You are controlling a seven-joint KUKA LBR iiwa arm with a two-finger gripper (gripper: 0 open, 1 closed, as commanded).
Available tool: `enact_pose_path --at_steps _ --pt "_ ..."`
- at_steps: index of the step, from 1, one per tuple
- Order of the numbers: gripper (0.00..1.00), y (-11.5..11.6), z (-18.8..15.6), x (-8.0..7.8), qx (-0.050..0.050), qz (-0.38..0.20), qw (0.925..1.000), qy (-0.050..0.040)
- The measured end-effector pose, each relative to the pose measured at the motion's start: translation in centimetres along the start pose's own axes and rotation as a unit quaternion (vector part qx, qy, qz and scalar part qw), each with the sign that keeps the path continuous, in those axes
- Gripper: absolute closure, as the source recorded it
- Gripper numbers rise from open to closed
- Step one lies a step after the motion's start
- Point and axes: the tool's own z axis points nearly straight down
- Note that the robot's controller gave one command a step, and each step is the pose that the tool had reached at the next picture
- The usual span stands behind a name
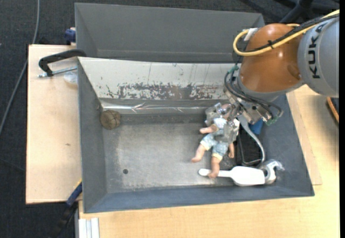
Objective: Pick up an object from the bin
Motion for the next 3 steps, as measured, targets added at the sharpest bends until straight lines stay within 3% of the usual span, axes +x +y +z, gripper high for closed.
enact_pose_path --at_steps 1,2,3 --pt "1.00 -0.4 -1.5 -0.8 0.006 0.033 0.9994 -0.0078" --pt "1.00 0.3 -3.5 -0.1 -0.002 0.046 0.9989 0.0019" --pt "1.00 -0.7 -2.3 -0.8 0.007 0.059 0.9982 -0.0111"
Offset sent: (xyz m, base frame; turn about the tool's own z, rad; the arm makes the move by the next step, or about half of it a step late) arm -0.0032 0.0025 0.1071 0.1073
